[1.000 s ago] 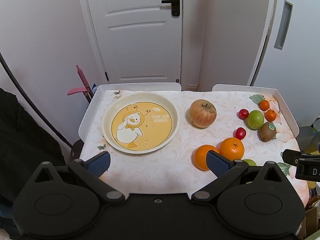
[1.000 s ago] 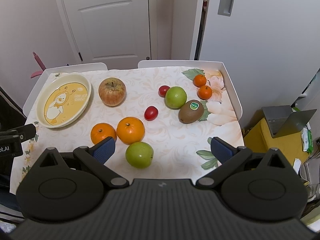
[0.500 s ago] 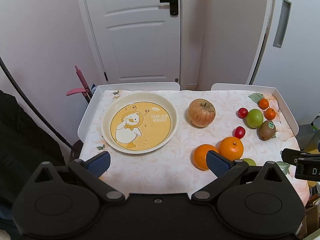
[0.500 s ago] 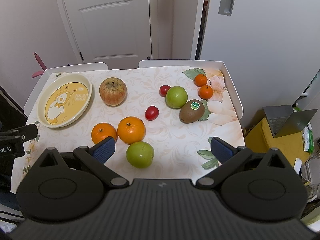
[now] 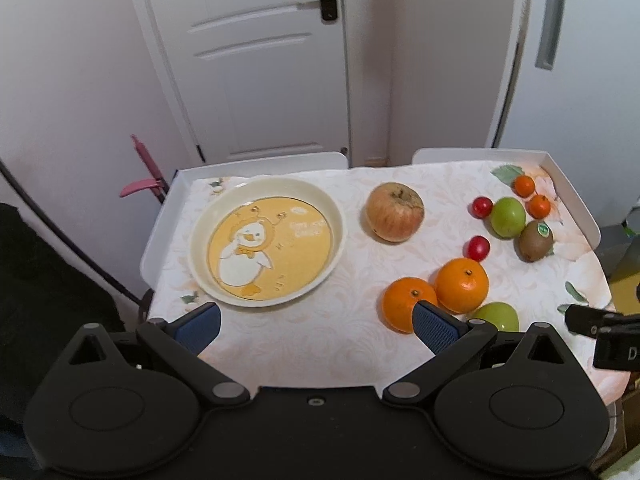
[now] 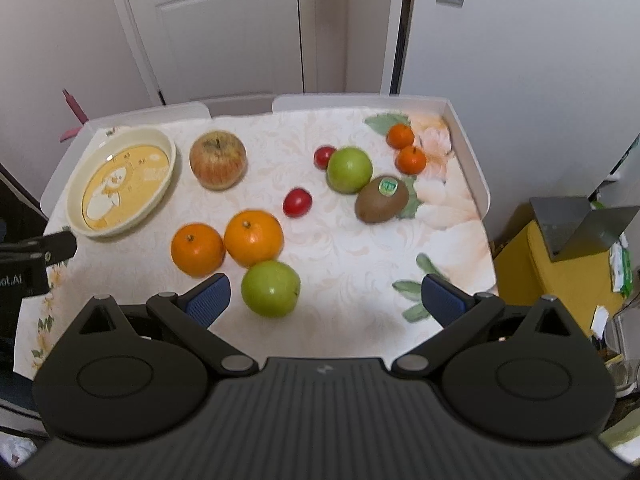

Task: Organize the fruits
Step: 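Grasp the orange with the left tool while the right tool grasps the green apple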

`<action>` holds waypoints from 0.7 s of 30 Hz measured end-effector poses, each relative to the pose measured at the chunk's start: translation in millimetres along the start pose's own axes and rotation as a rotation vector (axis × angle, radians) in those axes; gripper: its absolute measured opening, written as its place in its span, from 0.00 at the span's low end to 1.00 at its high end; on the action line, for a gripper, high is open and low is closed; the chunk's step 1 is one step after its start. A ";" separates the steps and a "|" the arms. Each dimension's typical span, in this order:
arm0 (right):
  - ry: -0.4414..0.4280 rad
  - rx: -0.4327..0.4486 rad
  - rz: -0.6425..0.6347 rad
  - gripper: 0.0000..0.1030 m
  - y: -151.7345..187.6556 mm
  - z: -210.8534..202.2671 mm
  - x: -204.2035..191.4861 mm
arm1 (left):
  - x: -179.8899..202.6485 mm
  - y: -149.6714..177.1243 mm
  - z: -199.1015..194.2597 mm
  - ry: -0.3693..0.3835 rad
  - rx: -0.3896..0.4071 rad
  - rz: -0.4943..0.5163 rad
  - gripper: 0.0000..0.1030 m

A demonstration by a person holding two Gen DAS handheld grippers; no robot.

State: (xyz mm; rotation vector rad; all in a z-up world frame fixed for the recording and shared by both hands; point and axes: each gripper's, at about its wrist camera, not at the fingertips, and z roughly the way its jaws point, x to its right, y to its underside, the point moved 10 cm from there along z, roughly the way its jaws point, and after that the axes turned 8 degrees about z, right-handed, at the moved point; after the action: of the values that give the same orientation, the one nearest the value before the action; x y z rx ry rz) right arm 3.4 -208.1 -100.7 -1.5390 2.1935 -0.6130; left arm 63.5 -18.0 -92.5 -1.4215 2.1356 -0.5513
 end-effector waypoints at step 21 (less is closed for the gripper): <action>-0.089 -0.053 -0.087 1.00 51.8 83.5 -11.9 | 58.5 5.0 104.1 0.173 -0.035 0.304 1.00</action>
State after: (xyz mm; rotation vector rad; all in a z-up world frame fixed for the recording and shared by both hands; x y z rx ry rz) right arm 12.7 -191.9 -197.9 -1.6638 2.1019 -0.5059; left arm 105.2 -75.8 -188.5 -1.0686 2.4505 -0.5367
